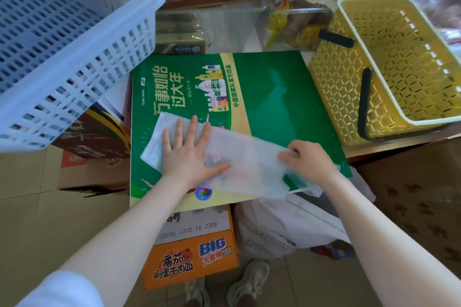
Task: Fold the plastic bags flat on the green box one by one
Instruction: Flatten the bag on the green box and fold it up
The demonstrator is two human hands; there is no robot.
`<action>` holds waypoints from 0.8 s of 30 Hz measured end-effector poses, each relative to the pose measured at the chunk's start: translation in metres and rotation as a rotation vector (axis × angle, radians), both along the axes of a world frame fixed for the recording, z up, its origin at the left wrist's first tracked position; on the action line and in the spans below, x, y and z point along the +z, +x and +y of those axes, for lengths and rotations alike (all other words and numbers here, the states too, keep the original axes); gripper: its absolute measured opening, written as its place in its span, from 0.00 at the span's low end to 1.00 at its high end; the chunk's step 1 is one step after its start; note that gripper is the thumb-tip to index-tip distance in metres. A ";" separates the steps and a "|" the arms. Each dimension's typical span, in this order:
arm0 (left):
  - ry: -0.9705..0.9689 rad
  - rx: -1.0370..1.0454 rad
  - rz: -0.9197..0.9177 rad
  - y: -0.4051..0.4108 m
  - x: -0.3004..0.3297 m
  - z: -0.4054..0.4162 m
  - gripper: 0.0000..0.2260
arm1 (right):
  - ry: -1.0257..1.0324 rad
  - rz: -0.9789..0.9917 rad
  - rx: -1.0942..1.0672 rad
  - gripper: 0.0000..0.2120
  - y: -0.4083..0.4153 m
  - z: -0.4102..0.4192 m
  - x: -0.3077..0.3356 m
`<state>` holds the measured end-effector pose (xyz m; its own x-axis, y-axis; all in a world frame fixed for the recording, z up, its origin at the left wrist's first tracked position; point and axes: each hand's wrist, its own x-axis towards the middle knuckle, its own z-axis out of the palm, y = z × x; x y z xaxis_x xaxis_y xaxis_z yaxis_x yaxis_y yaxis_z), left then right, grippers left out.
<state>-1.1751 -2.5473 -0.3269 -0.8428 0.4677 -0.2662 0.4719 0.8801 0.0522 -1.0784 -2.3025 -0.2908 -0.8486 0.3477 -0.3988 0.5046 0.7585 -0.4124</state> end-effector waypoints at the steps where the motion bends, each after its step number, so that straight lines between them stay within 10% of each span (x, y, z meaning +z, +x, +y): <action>1: 0.000 -0.001 -0.005 0.000 0.002 0.001 0.46 | -0.019 -0.019 -0.007 0.15 0.004 0.008 0.001; 8: 0.266 -0.227 -0.027 0.036 0.015 0.050 0.37 | 0.007 -0.009 0.016 0.17 0.004 0.010 -0.005; 24: 0.023 -0.358 0.014 0.052 -0.003 0.065 0.46 | -0.630 0.030 -0.236 0.04 0.056 0.057 0.029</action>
<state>-1.1230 -2.4825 -0.3297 -0.6279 0.7398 -0.2417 0.7510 0.6575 0.0612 -1.0222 -2.2460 -0.2621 -0.7922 0.2338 -0.5638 0.6089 0.2390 -0.7564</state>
